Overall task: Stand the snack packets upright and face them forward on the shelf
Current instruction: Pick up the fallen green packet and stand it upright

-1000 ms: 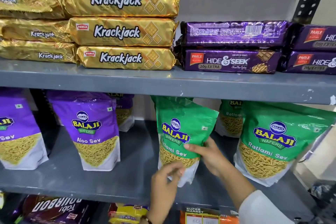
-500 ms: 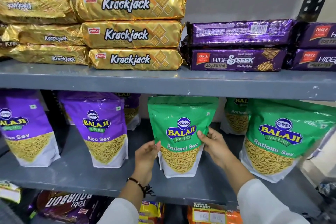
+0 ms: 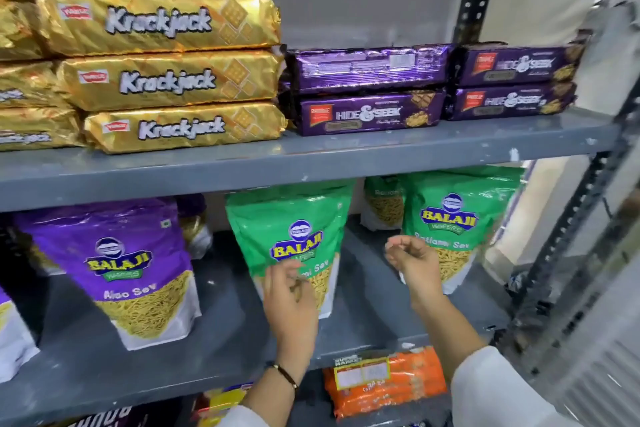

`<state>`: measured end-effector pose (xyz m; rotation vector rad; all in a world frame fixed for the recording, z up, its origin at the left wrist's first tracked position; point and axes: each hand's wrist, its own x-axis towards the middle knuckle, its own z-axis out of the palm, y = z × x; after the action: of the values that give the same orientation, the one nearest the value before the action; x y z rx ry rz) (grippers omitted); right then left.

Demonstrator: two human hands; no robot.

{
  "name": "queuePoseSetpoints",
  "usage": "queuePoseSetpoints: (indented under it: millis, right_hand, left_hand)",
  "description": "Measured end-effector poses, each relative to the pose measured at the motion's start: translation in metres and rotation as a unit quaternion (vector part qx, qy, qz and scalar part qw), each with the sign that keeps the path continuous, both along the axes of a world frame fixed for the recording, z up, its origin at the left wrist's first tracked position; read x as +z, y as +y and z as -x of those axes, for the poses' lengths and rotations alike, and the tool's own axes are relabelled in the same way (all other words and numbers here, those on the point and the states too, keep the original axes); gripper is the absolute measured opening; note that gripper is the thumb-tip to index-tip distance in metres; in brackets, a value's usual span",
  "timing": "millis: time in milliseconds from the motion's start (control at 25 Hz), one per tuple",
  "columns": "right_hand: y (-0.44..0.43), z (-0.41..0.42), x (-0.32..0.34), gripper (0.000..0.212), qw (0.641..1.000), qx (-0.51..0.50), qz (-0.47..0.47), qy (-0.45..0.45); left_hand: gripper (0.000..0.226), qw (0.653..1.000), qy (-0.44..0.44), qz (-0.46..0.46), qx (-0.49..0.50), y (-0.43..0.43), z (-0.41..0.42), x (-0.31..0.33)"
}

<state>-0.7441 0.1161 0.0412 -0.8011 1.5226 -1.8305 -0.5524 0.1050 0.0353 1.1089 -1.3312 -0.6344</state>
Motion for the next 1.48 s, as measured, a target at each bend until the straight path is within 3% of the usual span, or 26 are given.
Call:
queuePoseSetpoints:
  millis: [160,280,360,480,560,760,1160,1480]
  right_hand:
    - [0.031,0.059,-0.004,0.032,0.999,-0.033,-0.015,-0.012]
    - [0.050,0.107,-0.014,0.032,0.996,-0.068,-0.009,-0.060]
    - [0.054,0.138,-0.027,0.040,0.993,-0.080,-0.007,-0.083]
    - [0.054,0.168,-0.043,0.047,0.990,-0.073,-0.022,-0.118]
    - [0.060,0.170,-0.050,0.039,0.991,-0.030,-0.060,-0.119]
    - [0.064,0.171,-0.058,0.052,0.982,0.103,-0.100,-0.121]
    - [0.054,0.180,-0.036,0.053,0.977,0.160,-0.126,-0.064]
    - [0.056,0.182,-0.044,0.047,0.976,0.167,-0.124,-0.063]
  left_hand:
    - [0.046,0.969,-0.014,-0.078,-0.232,0.015,0.069,0.001]
    - [0.043,0.940,0.017,-0.167,-0.297,0.001,0.109,-0.007]
    - [0.044,0.933,0.067,-0.200,-0.291,-0.015,0.133,-0.009]
    - [0.063,0.922,0.122,-0.256,-0.263,-0.044,0.167,-0.018]
    - [0.076,0.920,0.083,-0.287,-0.255,-0.054,0.186,-0.025]
    - [0.077,0.901,0.009,-0.316,-0.298,-0.036,0.206,-0.017]
    - [0.090,0.907,-0.012,-0.312,-0.284,0.012,0.186,-0.024]
    - [0.085,0.911,-0.025,-0.309,-0.273,0.019,0.193,-0.010]
